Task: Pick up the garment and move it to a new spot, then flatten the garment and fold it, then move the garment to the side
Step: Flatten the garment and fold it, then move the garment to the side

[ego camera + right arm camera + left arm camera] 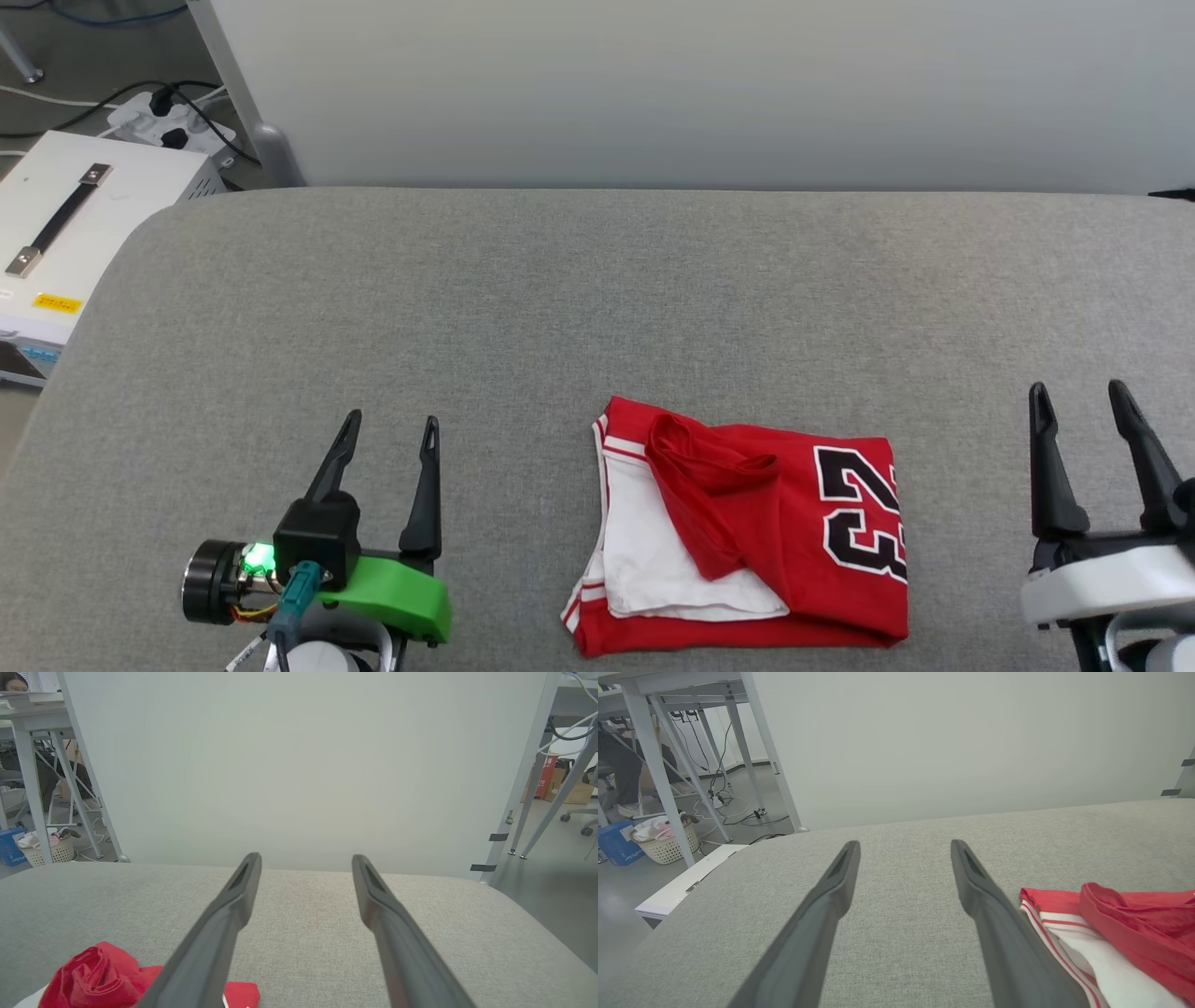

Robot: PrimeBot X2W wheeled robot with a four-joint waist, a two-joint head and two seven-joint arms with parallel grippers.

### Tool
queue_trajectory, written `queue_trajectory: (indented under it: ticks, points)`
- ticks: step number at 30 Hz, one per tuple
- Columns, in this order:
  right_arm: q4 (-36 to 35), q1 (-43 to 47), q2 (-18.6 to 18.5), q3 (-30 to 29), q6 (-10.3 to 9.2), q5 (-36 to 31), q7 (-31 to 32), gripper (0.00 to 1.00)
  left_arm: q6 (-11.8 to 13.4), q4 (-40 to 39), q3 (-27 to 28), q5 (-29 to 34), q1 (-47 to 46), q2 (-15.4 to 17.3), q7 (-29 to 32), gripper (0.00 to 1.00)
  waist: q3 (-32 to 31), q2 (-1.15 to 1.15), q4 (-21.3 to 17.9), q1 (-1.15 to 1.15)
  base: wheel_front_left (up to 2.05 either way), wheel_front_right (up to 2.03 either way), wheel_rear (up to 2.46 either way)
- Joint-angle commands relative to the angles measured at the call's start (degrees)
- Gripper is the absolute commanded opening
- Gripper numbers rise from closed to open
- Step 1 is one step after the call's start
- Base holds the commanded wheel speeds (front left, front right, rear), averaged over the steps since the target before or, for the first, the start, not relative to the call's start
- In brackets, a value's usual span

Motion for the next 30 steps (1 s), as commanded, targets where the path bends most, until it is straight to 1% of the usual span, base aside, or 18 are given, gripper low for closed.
queue_trajectory:
  ticks: [1,8,20,24,28,30]
  points:
    - [-0.61,1.85,1.07,-0.22,-0.04,-0.44,-0.27,1.00,-0.30,-0.30,0.10,-0.54,0.97,0.23,-0.34,1.00,-0.19,0.00,0.18,0.00,0.00,0.00,0.00]
    - [-1.81,6.48,4.09,0.96,-0.04,-2.12,-0.28,1.00,-0.65,-0.24,0.05,-0.69,1.95,0.02,-0.34,1.00,-0.71,0.00,0.48,0.00,0.00,0.00,0.00]
    - [-0.83,6.57,4.39,1.76,-0.04,-3.29,-0.29,1.00,-0.85,0.86,0.13,-0.69,2.75,-0.26,-0.34,1.00,-1.25,0.00,0.87,0.00,0.00,0.00,0.00]
    - [-0.75,2.99,2.81,2.08,-0.04,-2.36,-0.29,1.00,-0.83,1.08,0.37,-0.84,2.53,-0.40,-0.34,1.00,-0.87,0.00,0.86,0.00,0.00,0.00,0.00]
    - [0.55,-3.05,-1.60,1.82,-0.04,0.35,0.04,1.00,-0.94,1.26,0.46,-0.82,2.04,-0.49,-0.34,1.00,-0.25,0.00,0.97,0.00,0.00,0.00,0.00]
    - [2.06,-6.46,-4.55,2.73,-0.04,4.00,3.99,1.00,-1.02,1.30,0.51,-0.77,1.81,-0.50,-0.34,1.00,0.16,0.00,1.02,0.00,0.00,0.00,0.00]
